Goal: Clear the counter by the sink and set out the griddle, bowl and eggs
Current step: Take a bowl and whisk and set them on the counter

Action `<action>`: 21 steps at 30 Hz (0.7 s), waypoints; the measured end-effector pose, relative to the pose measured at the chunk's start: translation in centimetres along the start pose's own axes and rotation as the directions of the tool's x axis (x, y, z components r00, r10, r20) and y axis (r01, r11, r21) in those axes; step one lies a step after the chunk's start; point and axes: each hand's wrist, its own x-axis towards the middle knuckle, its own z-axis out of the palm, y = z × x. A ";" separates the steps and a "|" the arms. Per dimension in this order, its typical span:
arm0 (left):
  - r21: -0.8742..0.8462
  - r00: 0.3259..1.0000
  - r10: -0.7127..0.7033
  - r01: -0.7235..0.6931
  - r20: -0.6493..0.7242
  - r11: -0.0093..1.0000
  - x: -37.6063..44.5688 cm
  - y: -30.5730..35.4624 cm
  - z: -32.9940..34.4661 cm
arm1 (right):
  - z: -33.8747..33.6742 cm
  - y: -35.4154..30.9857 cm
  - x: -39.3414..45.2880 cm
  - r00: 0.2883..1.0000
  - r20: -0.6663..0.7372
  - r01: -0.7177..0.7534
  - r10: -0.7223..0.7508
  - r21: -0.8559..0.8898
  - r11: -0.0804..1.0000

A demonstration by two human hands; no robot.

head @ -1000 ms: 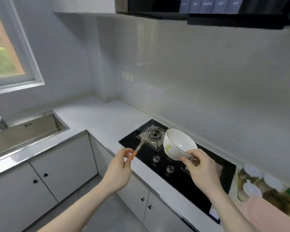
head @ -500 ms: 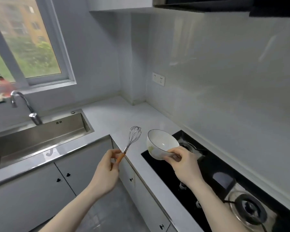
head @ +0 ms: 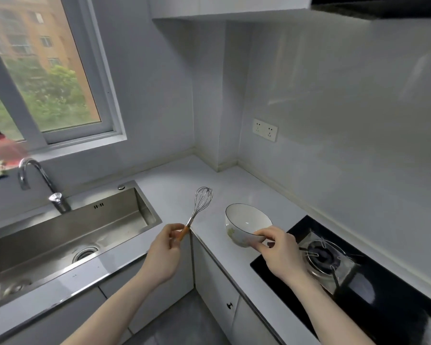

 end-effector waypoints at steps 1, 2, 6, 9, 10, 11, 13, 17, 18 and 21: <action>0.001 1.000 -0.014 0.014 0.017 1.000 1.4 -0.4 -0.7 | 0.9 -0.4 0.6 1.000 0.000 -0.005 0.005 0.000 1.000; 0.004 0.999 -0.033 0.033 0.036 0.999 2.9 -1.0 -1.4 | 1.9 -0.6 1.3 1.000 0.001 -0.026 0.026 0.000 1.000; -0.035 0.993 -0.092 0.095 0.067 0.995 6.8 -1.8 -2.4 | 4.4 -0.4 3.4 0.996 -0.006 -0.087 0.087 -0.004 0.996; -0.021 0.989 -0.121 0.124 0.089 0.992 10.1 -2.5 -2.5 | 6.0 0.2 5.8 0.993 -0.012 -0.118 0.118 -0.016 0.993; -0.012 0.987 -0.130 0.132 0.095 0.991 11.4 -2.8 -2.4 | 6.6 0.5 6.7 0.992 -0.015 -0.126 0.125 -0.019 0.992; -0.003 0.986 -0.135 0.136 0.098 0.991 12.5 -3.1 -2.2 | 7.1 0.7 7.6 0.991 -0.020 -0.132 0.131 -0.019 0.991; 0.018 0.982 -0.156 0.155 0.106 0.988 14.7 -3.5 -1.9 | 8.2 1.2 9.4 0.991 -0.017 -0.135 0.135 -0.006 0.991; 0.062 0.974 -0.182 0.175 0.132 0.983 19.4 -3.8 -1.3 | 10.3 2.2 13.4 0.983 -0.030 -0.181 0.182 0.013 0.983; 0.068 0.973 -0.185 0.177 0.139 0.982 20.9 -3.9 -1.2 | 10.8 2.8 14.6 0.981 -0.026 -0.193 0.193 0.009 0.981; 0.085 0.968 -0.211 0.201 0.139 0.976 24.7 -4.3 -1.2 | 12.3 4.0 18.2 0.973 -0.003 -0.229 0.229 -0.020 0.973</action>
